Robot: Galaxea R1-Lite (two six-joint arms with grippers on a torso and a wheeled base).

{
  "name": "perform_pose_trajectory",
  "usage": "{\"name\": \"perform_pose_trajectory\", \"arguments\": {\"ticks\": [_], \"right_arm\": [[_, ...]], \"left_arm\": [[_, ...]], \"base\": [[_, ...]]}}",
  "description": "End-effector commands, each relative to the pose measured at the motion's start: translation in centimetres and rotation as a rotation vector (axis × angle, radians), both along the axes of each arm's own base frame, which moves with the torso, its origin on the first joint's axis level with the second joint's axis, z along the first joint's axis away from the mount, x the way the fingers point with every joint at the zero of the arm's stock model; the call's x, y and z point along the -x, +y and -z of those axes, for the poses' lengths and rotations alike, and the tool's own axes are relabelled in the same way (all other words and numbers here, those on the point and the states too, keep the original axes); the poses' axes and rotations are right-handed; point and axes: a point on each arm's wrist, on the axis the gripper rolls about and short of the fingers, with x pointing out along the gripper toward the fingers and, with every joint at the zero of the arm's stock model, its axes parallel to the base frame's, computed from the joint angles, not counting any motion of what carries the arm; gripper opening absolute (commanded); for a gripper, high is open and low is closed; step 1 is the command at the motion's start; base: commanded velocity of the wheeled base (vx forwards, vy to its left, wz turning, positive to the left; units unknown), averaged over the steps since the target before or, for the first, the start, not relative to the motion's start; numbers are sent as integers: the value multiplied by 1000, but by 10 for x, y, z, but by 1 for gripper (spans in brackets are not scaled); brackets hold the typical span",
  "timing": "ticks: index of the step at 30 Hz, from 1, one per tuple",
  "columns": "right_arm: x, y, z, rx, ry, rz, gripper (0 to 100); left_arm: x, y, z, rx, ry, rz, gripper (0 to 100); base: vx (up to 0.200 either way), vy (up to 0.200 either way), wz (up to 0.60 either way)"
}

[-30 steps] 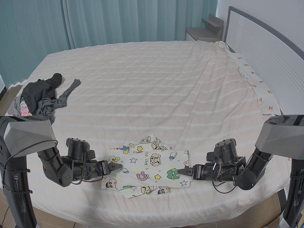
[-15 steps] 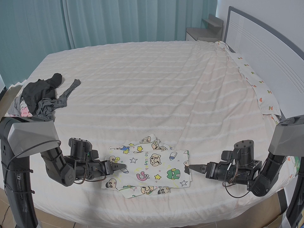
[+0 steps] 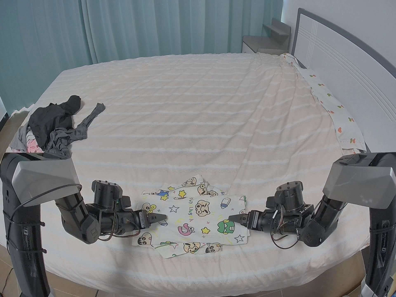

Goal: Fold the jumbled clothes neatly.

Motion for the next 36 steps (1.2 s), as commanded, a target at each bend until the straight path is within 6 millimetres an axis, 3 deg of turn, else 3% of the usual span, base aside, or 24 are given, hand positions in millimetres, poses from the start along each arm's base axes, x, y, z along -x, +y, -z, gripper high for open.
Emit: {"name": "perform_pose_trajectory", "arguments": {"ticks": [1,7,16,17,18,36], "right_arm": [[-17,19,12,12,13,-29,100],[-13,42,12,3,-9,-83,100],[-15,45,11,-2,-16,-87,100],[-15,45,10,-4,-19,-87,0],[-15,45,10,-4,-20,-87,0],[-9,51,6,-9,-27,-101,0]], "left_arm": [[1,-1,-1,2,-10,2,100],[1,-1,-2,4,-18,2,100],[3,-3,-1,4,-15,9,100],[2,-3,-2,6,-15,8,100],[2,-3,-2,7,-15,7,0],[1,-3,-13,37,-19,-29,0]], "base": [[0,0,0],[0,0,0],[0,0,0],[0,0,0],[0,0,0],[0,0,0]]}}
